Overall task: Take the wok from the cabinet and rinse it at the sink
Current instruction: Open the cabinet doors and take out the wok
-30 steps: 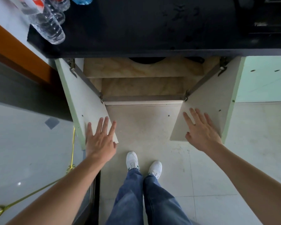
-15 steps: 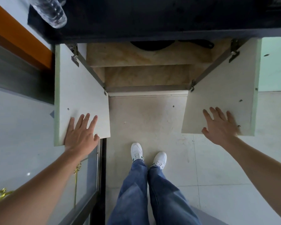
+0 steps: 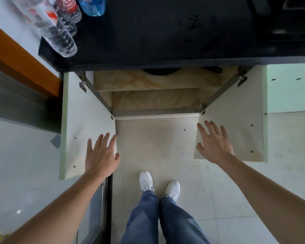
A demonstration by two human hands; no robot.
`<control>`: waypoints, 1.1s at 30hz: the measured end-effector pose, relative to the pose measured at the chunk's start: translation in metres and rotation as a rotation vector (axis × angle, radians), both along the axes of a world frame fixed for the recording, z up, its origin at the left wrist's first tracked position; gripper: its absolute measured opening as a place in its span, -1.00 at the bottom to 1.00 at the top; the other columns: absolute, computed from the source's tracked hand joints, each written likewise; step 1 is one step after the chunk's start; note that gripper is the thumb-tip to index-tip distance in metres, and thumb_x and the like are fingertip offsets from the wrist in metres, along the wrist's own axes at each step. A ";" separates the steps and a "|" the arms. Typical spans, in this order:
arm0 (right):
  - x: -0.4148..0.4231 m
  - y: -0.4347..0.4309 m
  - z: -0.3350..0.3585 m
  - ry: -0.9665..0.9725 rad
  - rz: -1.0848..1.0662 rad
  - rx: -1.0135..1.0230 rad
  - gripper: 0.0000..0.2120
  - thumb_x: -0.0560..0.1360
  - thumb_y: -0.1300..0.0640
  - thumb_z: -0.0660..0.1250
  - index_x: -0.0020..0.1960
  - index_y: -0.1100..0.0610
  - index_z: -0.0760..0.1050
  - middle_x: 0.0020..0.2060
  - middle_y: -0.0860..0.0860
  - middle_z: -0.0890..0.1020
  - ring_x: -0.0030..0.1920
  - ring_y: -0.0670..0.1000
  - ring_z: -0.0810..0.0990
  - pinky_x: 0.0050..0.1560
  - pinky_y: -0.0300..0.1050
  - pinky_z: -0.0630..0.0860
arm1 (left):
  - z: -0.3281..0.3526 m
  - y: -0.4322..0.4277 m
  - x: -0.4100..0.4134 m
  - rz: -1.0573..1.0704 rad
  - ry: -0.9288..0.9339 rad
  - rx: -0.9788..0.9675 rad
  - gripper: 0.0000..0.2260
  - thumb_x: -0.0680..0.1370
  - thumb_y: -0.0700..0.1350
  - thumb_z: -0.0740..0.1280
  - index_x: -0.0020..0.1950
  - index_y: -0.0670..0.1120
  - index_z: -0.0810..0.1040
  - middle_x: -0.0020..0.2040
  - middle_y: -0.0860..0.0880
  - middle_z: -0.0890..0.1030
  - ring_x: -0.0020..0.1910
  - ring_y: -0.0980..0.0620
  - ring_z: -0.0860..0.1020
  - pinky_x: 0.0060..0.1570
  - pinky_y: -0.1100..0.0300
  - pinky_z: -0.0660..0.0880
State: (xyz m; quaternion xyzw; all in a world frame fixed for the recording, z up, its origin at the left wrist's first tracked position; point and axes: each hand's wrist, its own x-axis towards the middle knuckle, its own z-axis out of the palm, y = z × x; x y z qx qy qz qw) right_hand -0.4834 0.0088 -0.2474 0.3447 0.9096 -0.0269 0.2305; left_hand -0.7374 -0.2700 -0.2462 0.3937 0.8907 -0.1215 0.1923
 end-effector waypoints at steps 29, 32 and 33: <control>-0.110 0.253 -0.151 0.781 -0.291 0.222 -0.30 0.56 -0.16 0.28 0.57 0.14 0.17 0.50 0.24 0.33 0.47 0.29 0.33 0.38 0.29 0.40 | -0.149 0.349 0.019 -0.325 0.086 0.428 -0.37 0.49 0.23 0.02 0.51 0.00 0.26 0.52 -0.04 0.34 0.46 -0.12 0.34 0.40 -0.18 0.30; -0.114 0.276 -0.160 0.769 -0.270 0.245 -0.24 0.55 -0.27 0.23 0.59 0.12 0.15 0.51 0.25 0.32 0.53 0.28 0.26 0.44 0.29 0.32 | -0.160 0.360 0.021 -0.326 0.097 0.430 -0.36 0.50 0.27 0.02 0.52 0.00 0.26 0.51 -0.05 0.35 0.46 -0.14 0.35 0.37 -0.20 0.32; -0.115 0.283 -0.162 0.752 -0.255 0.241 -0.24 0.56 -0.28 0.21 0.59 0.12 0.13 0.52 0.25 0.31 0.54 0.28 0.22 0.45 0.29 0.30 | -0.163 0.363 0.022 -0.330 0.097 0.421 -0.35 0.50 0.28 0.01 0.53 0.01 0.25 0.52 -0.05 0.34 0.47 -0.14 0.34 0.38 -0.21 0.32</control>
